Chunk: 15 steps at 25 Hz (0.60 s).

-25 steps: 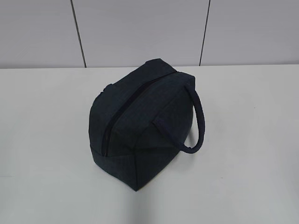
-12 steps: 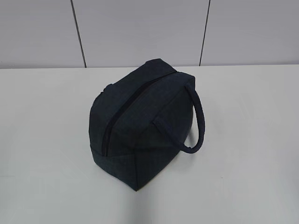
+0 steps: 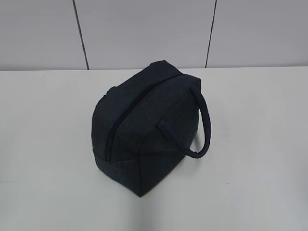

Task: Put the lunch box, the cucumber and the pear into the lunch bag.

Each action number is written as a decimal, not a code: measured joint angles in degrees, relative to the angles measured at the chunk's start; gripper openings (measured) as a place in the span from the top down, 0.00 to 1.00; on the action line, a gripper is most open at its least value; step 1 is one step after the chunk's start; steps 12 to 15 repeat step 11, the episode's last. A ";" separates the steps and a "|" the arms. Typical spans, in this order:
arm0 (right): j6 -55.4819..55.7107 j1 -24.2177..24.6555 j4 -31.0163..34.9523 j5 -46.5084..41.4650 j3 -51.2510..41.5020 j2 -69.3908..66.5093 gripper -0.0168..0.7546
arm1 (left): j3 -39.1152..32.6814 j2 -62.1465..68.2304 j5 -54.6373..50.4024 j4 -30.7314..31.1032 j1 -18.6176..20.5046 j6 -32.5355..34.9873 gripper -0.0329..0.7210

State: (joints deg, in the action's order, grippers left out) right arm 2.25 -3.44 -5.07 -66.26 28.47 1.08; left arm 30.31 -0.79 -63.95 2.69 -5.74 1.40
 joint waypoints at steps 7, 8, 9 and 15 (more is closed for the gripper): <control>0.00 0.00 0.00 0.00 0.00 0.00 0.47 | 0.00 0.00 0.00 0.00 0.00 0.00 0.64; 0.00 0.00 0.00 0.00 0.00 0.00 0.47 | 0.00 0.00 0.00 0.00 0.00 0.00 0.64; 0.00 0.00 0.00 0.00 0.00 0.00 0.47 | 0.00 0.00 0.00 0.00 0.00 0.00 0.64; 0.00 0.00 0.00 0.00 0.00 0.00 0.47 | 0.00 0.00 0.00 0.00 0.00 0.00 0.64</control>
